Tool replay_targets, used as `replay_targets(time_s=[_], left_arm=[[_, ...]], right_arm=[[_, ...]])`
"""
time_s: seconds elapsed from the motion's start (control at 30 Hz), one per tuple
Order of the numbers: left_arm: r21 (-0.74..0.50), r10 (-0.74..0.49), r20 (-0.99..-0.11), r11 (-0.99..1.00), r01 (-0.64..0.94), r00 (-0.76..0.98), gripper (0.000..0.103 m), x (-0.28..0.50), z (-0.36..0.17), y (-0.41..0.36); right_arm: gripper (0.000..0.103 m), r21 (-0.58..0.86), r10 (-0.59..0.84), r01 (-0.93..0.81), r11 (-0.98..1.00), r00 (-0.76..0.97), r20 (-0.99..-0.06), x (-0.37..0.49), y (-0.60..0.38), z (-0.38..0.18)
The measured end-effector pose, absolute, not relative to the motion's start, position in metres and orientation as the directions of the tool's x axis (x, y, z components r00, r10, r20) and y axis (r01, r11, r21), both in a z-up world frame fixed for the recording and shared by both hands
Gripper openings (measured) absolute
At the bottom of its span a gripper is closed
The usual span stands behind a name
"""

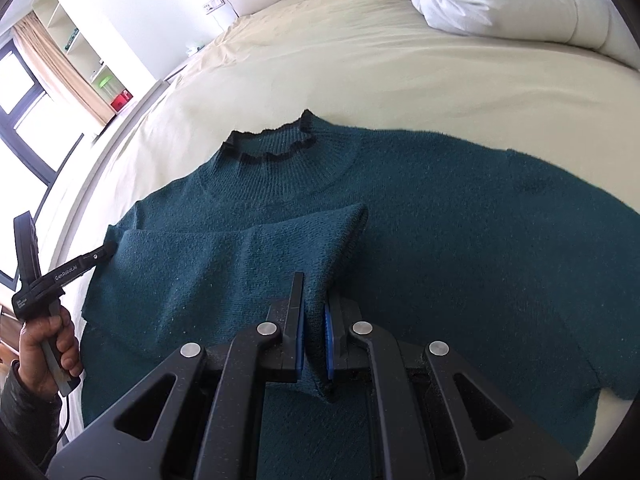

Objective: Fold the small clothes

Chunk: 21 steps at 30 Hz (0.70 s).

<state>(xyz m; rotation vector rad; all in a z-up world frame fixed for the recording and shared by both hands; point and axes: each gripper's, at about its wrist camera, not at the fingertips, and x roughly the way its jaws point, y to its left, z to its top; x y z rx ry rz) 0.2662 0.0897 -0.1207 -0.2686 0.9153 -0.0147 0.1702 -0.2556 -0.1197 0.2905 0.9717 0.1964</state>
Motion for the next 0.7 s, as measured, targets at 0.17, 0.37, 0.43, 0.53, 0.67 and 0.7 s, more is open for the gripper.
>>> replay_targets(time_s=[0.17,0.37,0.43,0.53,0.67,0.7], left_arm=[[-0.244,-0.107,-0.762,0.961,-0.131,0.638,0.009,0.261,-0.12,0.094],[-0.178,-0.061,-0.767,0.977,-0.12,0.639,0.009,0.263,-0.128,0.086],[-0.16,-0.052,-0.768,0.98,-0.114,0.638,0.012,0.263,-0.126,0.084],[-0.15,-0.034,-0.776,0.98,-0.132,0.63,0.027,0.258,-0.117,0.086],[-0.169,-0.062,-0.775,0.979,-0.111,0.629,0.058,0.23,-0.1,0.087],[-0.155,-0.063,-0.779,0.983,-0.094,0.624,0.065,0.223,-0.098,0.083]], right_arm=[[0.006,0.303,0.268,-0.044,0.952,0.601,-0.753,0.168,-0.255,-0.098],[0.006,0.294,0.248,-0.002,0.956,0.541,-0.804,0.185,-0.261,-0.122],[0.005,0.375,0.296,0.049,0.926,0.521,-0.801,0.189,-0.275,-0.146],[0.007,0.389,0.3,0.057,0.92,0.537,-0.789,0.185,-0.275,-0.143],[0.022,0.401,0.312,0.071,0.913,0.511,-0.801,0.18,-0.273,-0.134],[0.034,0.428,0.334,0.081,0.9,0.502,-0.798,0.177,-0.275,-0.132]])
